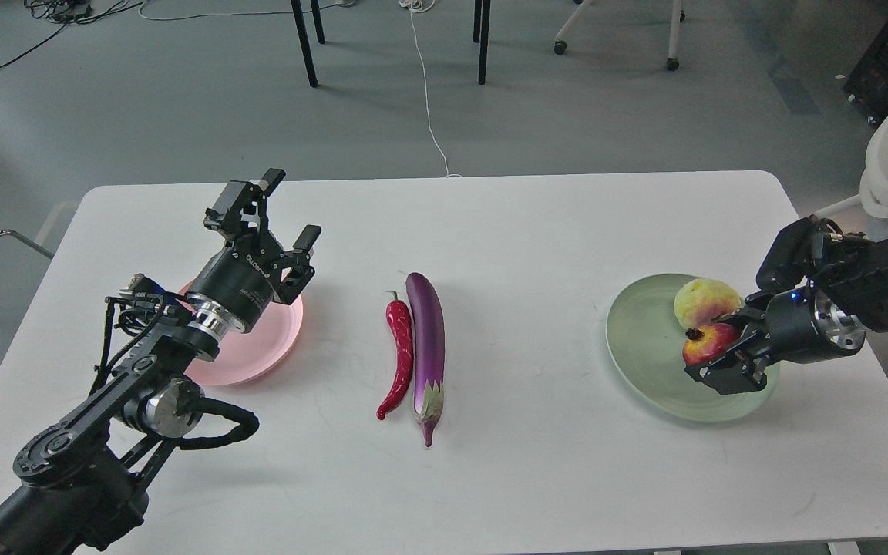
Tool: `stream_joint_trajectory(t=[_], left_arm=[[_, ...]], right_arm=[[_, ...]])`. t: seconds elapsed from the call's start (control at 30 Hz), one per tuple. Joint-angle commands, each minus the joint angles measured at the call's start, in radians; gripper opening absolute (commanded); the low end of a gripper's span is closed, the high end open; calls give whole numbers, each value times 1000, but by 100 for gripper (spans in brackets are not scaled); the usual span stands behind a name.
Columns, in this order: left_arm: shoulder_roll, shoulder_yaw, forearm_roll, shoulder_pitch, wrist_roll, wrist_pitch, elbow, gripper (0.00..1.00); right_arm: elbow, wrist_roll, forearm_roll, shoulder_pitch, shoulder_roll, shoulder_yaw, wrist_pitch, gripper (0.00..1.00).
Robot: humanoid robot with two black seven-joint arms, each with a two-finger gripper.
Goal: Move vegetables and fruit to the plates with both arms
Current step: 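Carry the pomegranate onto the green plate and release it, then raise the right gripper away and move the left gripper toward the eggplant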
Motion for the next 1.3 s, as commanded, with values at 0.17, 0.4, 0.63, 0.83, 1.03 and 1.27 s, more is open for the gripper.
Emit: stream_joint_trajectory(t=[0.17, 0.4, 0.63, 0.83, 1.03, 1.27], left_arm=[[0, 0, 0, 1, 0, 0, -3, 98], [14, 0, 0, 0, 0, 0, -8, 98], [48, -3, 0, -12, -9, -9, -8, 98], [52, 0, 113, -31, -69, -11, -11, 98], [51, 108, 521, -109, -67, -64, -81, 98], [51, 469, 1102, -402, -3, -77, -54, 98]], right_arm=[[3, 0, 3, 0, -5, 22, -1, 96], [14, 0, 183, -10, -27, 219, -4, 97], [9, 0, 921, -121, -25, 402, -27, 97], [0, 0, 1346, -353, -18, 625, -48, 98], [-81, 0, 1462, -649, 33, 925, -44, 98], [-78, 0, 1462, -783, 33, 1039, -33, 98]])
